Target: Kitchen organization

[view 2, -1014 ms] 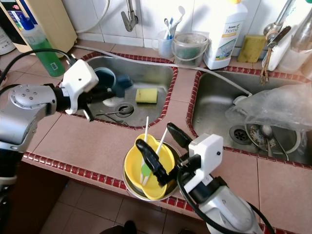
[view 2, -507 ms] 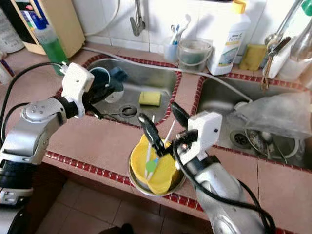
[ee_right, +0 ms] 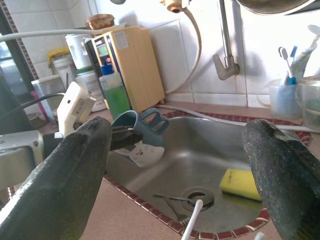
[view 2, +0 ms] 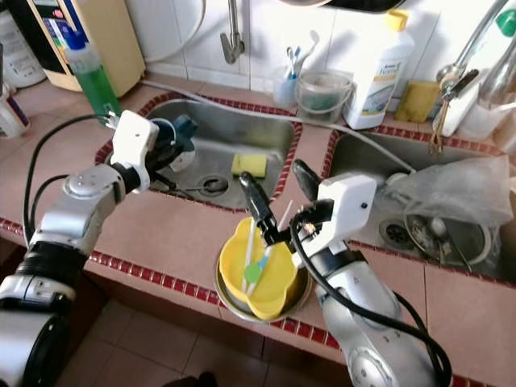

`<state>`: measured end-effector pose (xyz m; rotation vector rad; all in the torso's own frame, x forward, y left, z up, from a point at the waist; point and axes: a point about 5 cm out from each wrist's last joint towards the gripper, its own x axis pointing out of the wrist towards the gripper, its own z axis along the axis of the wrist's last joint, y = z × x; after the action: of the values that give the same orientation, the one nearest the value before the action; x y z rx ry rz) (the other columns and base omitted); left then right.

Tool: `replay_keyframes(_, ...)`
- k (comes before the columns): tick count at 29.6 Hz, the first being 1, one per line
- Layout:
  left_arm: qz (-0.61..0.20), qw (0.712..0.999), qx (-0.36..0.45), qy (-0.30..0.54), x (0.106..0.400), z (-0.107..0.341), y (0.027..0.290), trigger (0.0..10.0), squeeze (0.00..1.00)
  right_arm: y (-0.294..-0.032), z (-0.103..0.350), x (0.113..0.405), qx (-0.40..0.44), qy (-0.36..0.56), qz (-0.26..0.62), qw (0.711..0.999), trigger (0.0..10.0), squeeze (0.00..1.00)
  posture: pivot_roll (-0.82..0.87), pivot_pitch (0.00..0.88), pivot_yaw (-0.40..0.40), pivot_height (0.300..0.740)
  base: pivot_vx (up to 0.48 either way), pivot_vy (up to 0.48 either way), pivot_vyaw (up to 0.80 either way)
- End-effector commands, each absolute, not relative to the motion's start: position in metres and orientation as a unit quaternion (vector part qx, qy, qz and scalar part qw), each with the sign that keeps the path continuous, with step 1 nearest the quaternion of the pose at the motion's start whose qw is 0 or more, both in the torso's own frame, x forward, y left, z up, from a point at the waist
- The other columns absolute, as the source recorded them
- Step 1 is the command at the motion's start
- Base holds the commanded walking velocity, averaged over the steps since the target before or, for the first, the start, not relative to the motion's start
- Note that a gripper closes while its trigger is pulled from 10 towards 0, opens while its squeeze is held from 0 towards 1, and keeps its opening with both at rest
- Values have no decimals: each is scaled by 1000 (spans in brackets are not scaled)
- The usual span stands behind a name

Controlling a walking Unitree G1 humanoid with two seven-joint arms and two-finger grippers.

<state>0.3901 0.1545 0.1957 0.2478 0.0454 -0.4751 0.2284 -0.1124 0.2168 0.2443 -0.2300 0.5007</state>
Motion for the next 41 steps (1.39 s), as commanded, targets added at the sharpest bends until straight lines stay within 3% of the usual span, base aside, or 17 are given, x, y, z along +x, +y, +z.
replay_keyframes(1, -230, 964, 133, 9, 395, 202, 152, 10000, 0, -113, 221, 224, 120, -116, 244, 955, 10000, 0, -211, 125, 74, 740, 0, 0, 0)
replay_keyframes(22, -293, 939, 176, 29, 406, 195, 120, 10000, 0, -129, 217, 186, 85, -59, 201, 974, 10000, 0, -353, 260, 124, 740, 0, 0, 0)
replay_keyframes(41, -293, 936, 190, 27, 410, 204, 118, 10000, 0, -129, 225, 172, 98, -70, 205, 971, 10000, 0, -365, 283, 137, 740, 0, 0, 0)
